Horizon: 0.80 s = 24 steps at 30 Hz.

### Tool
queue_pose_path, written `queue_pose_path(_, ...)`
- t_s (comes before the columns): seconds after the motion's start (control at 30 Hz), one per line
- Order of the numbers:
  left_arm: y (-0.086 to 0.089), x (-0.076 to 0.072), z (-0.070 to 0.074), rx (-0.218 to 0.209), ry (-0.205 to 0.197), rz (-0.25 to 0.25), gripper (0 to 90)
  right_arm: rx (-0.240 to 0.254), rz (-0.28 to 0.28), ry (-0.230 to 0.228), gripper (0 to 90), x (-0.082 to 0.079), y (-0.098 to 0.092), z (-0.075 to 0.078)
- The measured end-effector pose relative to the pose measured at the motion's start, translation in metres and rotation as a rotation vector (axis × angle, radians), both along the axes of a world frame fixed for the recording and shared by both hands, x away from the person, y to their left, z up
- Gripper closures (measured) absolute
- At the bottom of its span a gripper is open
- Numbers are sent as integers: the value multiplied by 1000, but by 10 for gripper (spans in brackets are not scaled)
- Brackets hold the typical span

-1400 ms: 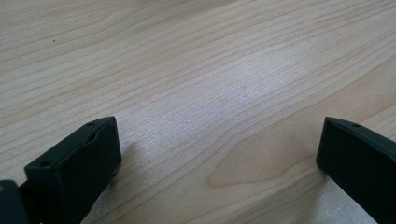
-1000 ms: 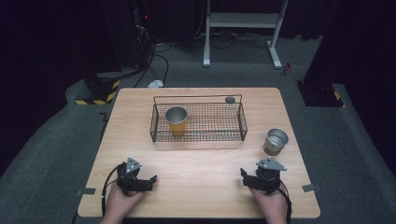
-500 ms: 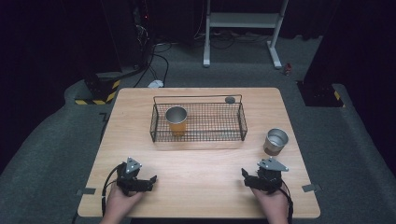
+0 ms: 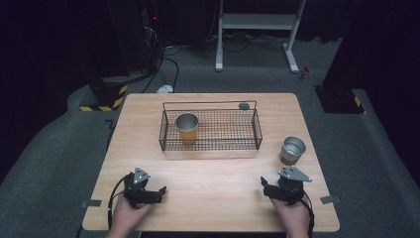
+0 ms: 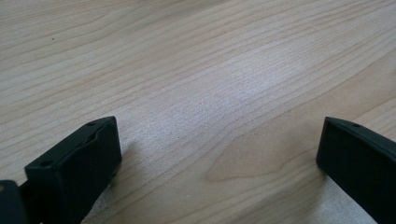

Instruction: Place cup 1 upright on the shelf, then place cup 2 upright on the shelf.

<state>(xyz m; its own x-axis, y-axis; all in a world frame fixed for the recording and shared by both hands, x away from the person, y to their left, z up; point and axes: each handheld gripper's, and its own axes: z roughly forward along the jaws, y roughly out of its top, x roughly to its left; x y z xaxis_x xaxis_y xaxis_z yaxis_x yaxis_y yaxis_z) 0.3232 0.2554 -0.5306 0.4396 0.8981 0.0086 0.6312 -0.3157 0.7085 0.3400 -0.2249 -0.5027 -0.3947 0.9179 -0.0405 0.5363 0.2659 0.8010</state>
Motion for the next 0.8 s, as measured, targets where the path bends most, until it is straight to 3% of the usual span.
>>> queue_pose_path(0.5, 0, 0, 0, -3, -2, -6, 2, -15, -46, -5, 110, 4, -8, 2)
queue_pose_path(0.8, -1, 0, 0, -6, -3, 3, 2, -3, -90, -14, 108, 7, -30, 4)
